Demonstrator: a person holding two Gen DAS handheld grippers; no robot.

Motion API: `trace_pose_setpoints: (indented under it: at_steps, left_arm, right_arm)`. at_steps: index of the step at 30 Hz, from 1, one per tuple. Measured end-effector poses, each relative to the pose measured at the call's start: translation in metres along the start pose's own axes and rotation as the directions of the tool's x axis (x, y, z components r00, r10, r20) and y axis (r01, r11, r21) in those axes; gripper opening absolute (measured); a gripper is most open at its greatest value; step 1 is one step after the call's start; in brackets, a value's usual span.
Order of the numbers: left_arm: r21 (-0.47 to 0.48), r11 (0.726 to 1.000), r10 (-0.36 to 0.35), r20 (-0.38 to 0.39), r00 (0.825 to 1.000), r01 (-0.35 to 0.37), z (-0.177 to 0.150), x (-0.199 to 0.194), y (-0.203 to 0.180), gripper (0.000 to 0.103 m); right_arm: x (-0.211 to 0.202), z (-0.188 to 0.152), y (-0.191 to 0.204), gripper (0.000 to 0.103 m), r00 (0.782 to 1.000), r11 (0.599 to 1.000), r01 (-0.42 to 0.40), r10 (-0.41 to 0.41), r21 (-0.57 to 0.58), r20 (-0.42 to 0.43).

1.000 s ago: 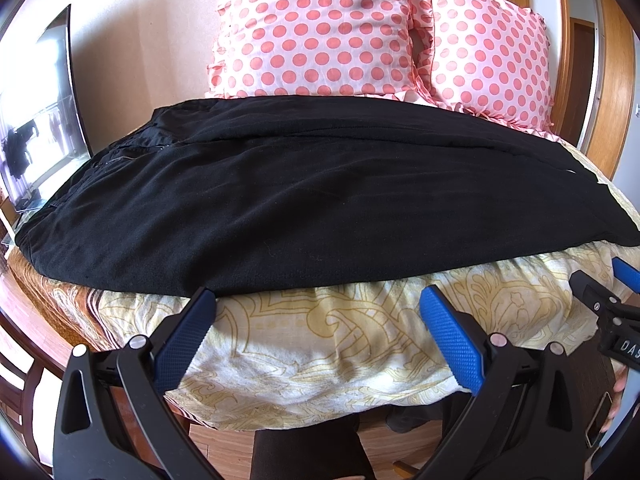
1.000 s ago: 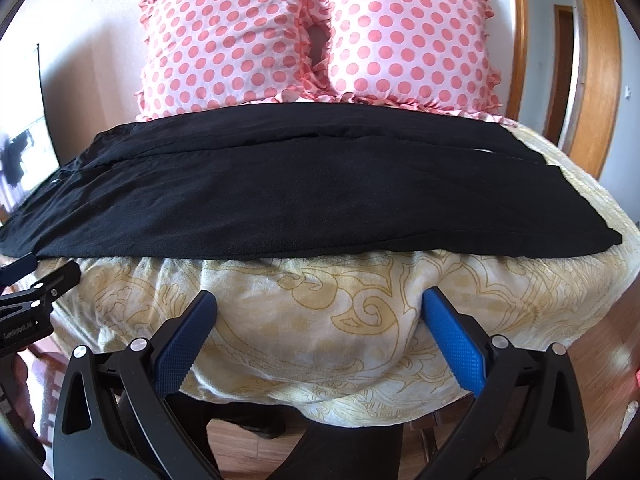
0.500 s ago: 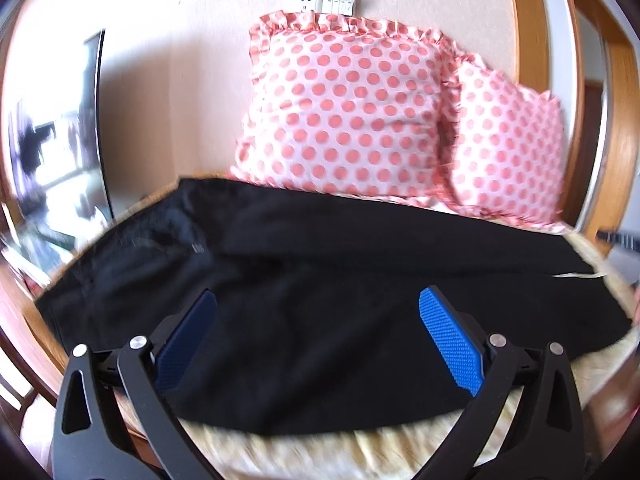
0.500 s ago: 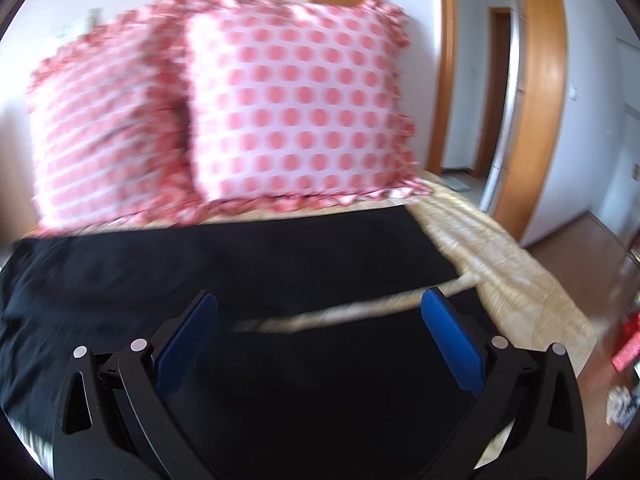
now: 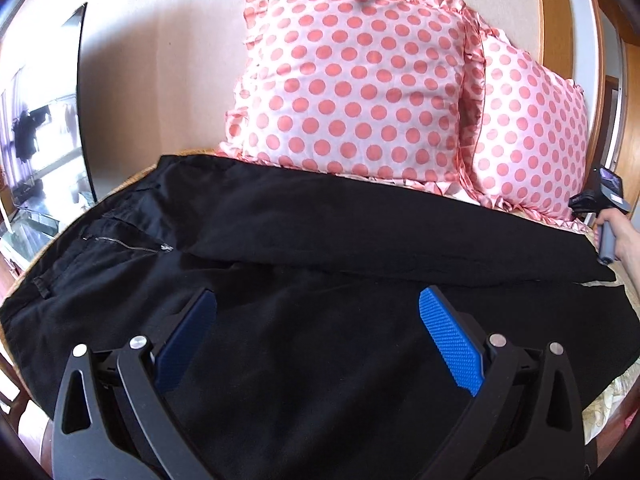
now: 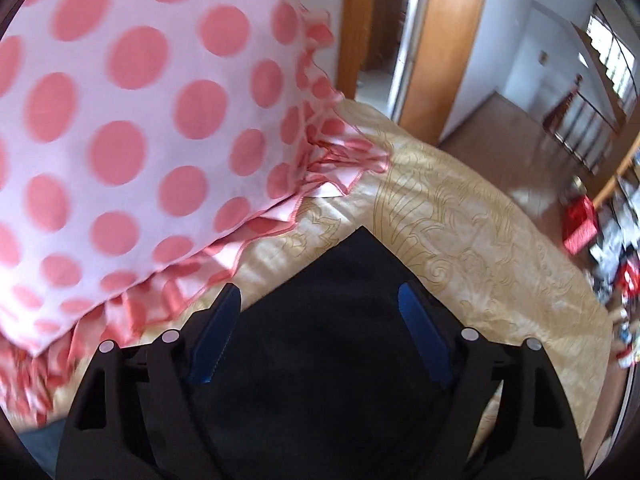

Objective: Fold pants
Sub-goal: 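Move the right tool to the black pants leg end and grasp it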

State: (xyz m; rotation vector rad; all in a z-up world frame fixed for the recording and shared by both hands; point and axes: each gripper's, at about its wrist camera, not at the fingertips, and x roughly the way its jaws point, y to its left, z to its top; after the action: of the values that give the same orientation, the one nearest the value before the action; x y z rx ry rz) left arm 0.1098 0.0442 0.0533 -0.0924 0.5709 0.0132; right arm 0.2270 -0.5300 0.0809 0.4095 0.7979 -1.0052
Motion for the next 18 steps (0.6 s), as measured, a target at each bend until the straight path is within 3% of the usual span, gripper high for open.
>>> trace_pose_setpoints:
  at_steps: [2, 7, 10, 13, 15, 16, 18]
  left_arm:
    - [0.004, 1.0, -0.006, -0.008, 1.0, 0.006, -0.001, 0.005, 0.002, 0.101]
    - [0.042, 0.998, 0.048, 0.017, 0.999, -0.048, -0.001, 0.011, 0.001, 0.101]
    - [0.041, 0.998, 0.045, 0.007, 0.999, -0.045, -0.001, 0.015, 0.002, 0.101]
    - [0.041, 0.998, 0.048, 0.003, 0.999, -0.048, -0.001, 0.015, 0.004, 0.101]
    - [0.039, 0.998, 0.049, 0.005, 0.999, -0.05, -0.001, 0.014, 0.005, 0.101]
    - [0.035, 0.998, 0.05, 0.006, 0.999, -0.05, -0.002, 0.013, 0.006, 0.101]
    - [0.03, 0.998, 0.048, 0.007, 0.999, -0.048, -0.002, 0.011, 0.008, 0.101]
  right_arm:
    - [0.014, 0.005, 0.004, 0.077, 0.999, 0.999, 0.037, -0.036, 0.023, -0.015]
    - [0.034, 0.008, 0.012, 0.076, 0.994, 0.993, 0.104, -0.102, 0.051, -0.04]
    - [0.043, 0.003, 0.014, 0.07, 0.992, 0.991, 0.118, -0.116, 0.059, -0.047]
    - [0.044, 0.0, 0.012, 0.058, 0.996, 0.995, 0.088, -0.088, 0.047, -0.006]
    - [0.044, -0.002, 0.006, 0.043, 0.997, 0.996, 0.071, -0.071, 0.061, 0.001]
    - [0.043, -0.003, -0.001, 0.03, 0.998, 0.994, 0.065, -0.065, 0.088, -0.002]
    - [0.036, -0.006, -0.009, 0.02, 1.0, 0.992, 0.026, -0.026, 0.125, -0.002]
